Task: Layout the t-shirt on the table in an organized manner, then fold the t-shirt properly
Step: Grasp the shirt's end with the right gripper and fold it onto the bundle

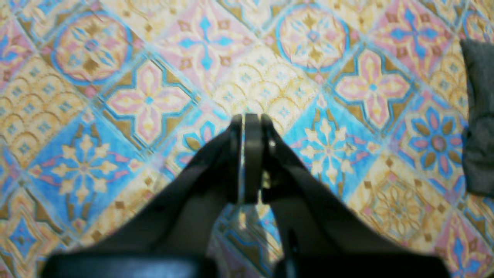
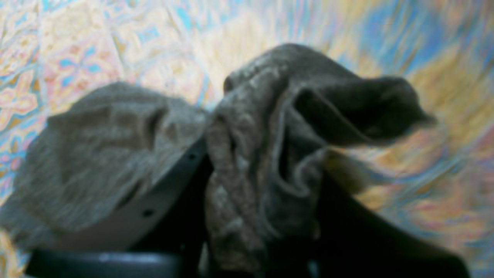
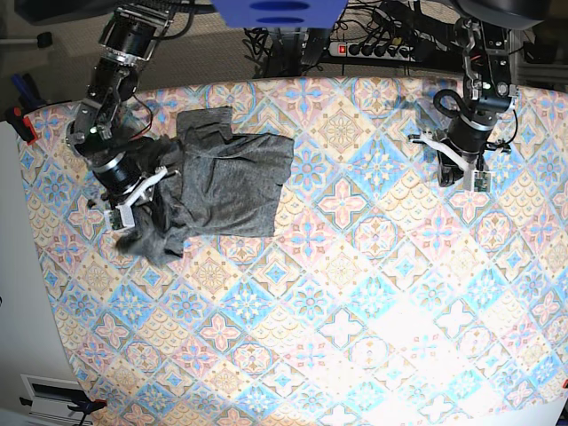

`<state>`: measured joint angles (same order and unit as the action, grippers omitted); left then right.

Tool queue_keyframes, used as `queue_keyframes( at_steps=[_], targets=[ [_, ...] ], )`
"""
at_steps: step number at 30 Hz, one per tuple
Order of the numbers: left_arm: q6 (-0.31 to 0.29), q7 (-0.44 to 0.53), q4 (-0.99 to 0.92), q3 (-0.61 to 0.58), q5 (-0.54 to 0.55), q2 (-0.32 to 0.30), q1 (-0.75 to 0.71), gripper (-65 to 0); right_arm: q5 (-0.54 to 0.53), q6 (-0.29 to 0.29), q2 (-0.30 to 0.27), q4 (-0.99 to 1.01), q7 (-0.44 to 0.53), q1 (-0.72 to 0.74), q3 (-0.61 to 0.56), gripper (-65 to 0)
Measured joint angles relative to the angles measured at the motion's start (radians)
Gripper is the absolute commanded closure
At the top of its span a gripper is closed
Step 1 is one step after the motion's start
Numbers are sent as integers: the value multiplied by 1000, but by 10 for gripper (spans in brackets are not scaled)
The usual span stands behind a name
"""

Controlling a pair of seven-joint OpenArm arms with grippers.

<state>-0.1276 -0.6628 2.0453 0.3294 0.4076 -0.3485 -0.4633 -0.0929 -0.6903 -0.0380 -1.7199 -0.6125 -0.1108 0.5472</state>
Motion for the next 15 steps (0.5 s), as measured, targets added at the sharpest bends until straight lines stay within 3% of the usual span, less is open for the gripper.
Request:
queue_keyframes(
  at_steps=[4, 9, 13, 15],
  targets=[
    [-1, -5, 0, 0, 0, 3, -18, 0, 211, -9, 111, -94, -16, -10, -3, 0],
    [0, -3, 0, 0, -3, 2, -15, 0, 409, -9, 179, -105, 39, -11, -64, 0],
    [0, -3, 0, 0, -3, 2, -16, 0, 444, 2, 188, -108, 145, -97, -129, 0],
    [0, -3, 0, -2, -3, 2, -17, 0, 449, 64, 189, -108, 162, -141, -164, 0]
  ],
)
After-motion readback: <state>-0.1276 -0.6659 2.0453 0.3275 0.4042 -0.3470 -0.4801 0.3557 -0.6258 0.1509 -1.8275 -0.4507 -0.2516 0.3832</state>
